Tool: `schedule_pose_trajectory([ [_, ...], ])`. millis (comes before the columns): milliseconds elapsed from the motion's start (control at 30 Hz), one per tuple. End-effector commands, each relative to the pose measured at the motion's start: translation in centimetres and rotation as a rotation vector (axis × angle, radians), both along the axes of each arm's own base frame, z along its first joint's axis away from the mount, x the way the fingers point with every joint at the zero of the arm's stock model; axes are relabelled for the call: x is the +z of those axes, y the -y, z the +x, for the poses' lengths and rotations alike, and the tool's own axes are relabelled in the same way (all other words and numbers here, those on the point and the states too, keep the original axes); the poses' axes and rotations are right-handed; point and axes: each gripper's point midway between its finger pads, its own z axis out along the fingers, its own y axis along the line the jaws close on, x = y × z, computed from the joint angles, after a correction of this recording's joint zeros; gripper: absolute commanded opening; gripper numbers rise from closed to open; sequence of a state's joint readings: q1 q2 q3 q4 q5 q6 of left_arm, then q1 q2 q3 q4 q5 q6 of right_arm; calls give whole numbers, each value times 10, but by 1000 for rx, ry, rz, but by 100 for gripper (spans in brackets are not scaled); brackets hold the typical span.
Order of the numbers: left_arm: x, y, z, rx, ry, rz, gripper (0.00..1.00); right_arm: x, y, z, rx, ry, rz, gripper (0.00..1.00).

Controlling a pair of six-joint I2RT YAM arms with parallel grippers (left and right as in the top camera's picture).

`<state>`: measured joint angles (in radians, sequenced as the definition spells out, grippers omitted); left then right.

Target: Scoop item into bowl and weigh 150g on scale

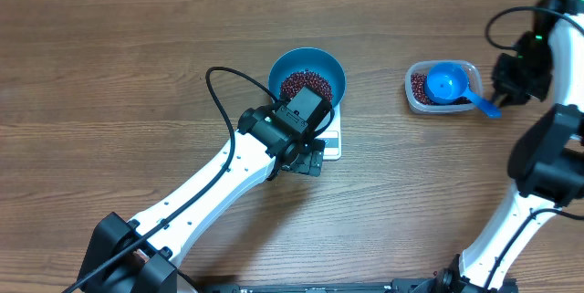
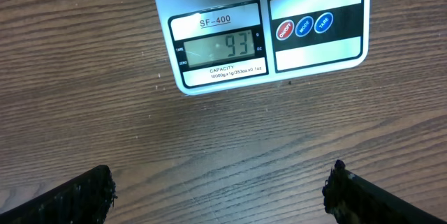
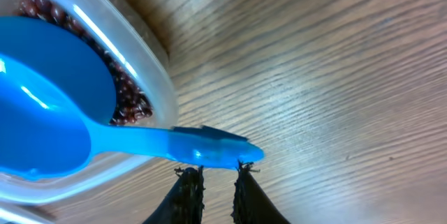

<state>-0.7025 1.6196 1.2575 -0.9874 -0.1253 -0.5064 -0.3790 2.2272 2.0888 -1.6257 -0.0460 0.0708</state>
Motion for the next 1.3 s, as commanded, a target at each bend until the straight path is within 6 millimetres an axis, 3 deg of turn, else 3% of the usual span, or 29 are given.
schedule_pose_trajectory([
  [0, 11, 0, 6, 23, 35, -15, 100, 57, 2, 8, -30, 249, 159, 22],
  [167, 11, 0, 6, 23, 35, -15, 99, 92, 35, -2, -113, 465, 314, 34],
  [200, 11, 0, 6, 23, 35, -15, 100, 94, 43, -5, -127, 525, 378, 43],
  [300, 11, 0, 6, 23, 35, -15, 100, 80, 50, -11, -148, 585, 470, 46],
  [567, 11, 0, 6, 23, 35, -15, 99, 15, 30, -17, -125, 672, 625, 56],
  [667, 11, 0, 6, 23, 35, -15, 100, -2, 25, -12, -133, 707, 642, 64],
  [767, 11, 0, 6, 23, 35, -15, 99, -17, 23, -10, -142, 713, 632, 65],
  [933, 11, 0, 6, 23, 35, -15, 100, -32, 18, -6, -148, 726, 632, 66],
  [1267, 11, 0, 6, 23, 35, -15, 100, -25, -26, 19, -28, 791, 715, 66],
])
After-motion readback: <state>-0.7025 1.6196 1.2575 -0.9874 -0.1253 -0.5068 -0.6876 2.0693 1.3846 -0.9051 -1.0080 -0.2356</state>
